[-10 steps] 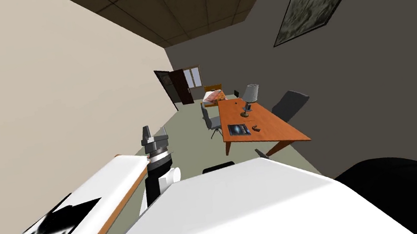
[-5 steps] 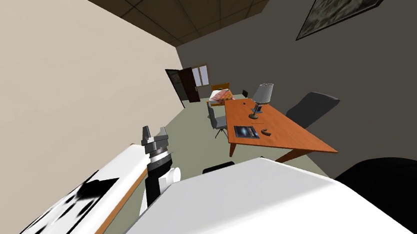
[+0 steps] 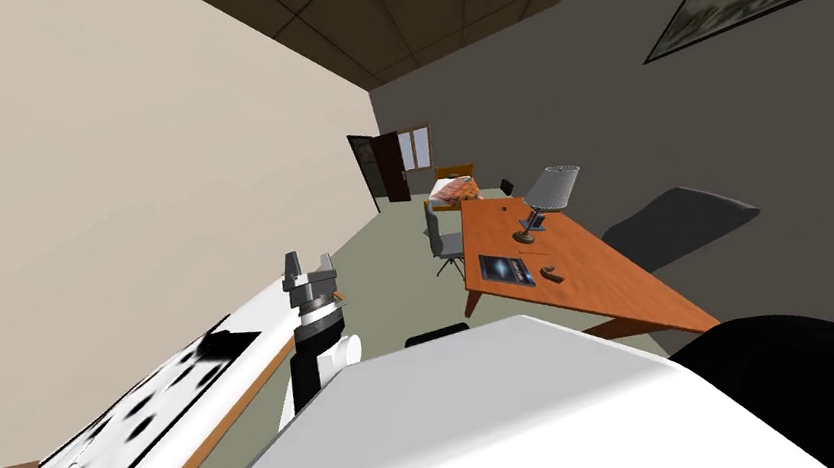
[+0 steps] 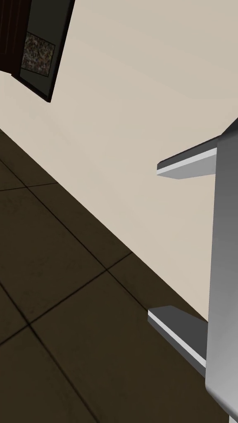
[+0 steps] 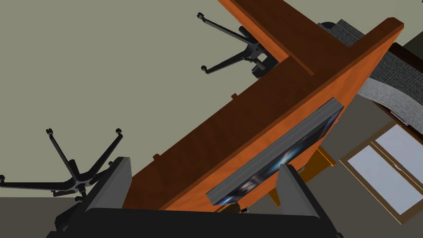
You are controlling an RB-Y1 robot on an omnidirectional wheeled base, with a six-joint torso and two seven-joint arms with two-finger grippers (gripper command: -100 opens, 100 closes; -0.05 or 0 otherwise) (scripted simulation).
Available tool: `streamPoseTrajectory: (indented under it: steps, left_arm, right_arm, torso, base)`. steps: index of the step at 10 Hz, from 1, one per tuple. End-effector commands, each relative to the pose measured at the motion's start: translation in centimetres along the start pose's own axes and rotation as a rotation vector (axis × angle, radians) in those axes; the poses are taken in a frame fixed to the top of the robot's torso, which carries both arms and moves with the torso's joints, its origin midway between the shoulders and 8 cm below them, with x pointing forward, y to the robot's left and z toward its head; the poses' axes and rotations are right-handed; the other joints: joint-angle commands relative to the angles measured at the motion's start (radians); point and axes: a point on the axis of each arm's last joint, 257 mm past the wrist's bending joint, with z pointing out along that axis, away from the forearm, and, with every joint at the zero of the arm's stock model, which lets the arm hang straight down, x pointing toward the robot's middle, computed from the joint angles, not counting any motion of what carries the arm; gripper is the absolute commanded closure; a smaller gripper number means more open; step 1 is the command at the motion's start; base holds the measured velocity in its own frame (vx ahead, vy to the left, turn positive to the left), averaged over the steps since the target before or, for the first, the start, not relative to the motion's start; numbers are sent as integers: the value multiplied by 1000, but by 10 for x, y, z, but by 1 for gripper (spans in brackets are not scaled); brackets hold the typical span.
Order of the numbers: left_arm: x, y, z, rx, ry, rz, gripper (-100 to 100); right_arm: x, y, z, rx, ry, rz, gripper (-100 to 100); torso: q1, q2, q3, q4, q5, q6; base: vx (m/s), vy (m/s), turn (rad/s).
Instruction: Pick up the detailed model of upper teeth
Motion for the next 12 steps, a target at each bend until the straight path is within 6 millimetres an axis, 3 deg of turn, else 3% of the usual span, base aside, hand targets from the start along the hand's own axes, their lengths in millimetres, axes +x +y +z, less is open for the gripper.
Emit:
streamPoseTrajectory:
  steps: [1,6,12]
  left_arm:
    - [0,0,0,0,0,0,0]
    - [0,0,0,0,0,0,0]
    - [0,0,0,0,0,0,0]
  right_arm:
    - [-5,-21,-6,41,17,-48,-100]
    - [-11,-66,-23,140,34,-100,-100]
    - [-40,-140,-62,318,76,-246,-100]
  torso:
    - [0,0,0,0,0,0]
    - [-1,-1,-1,0,0,0]
    - [-2,-2,-1,0,0,-1]
  base:
    - [23,11,293]
    - [22,-10,127]
    - [30,-23,219]
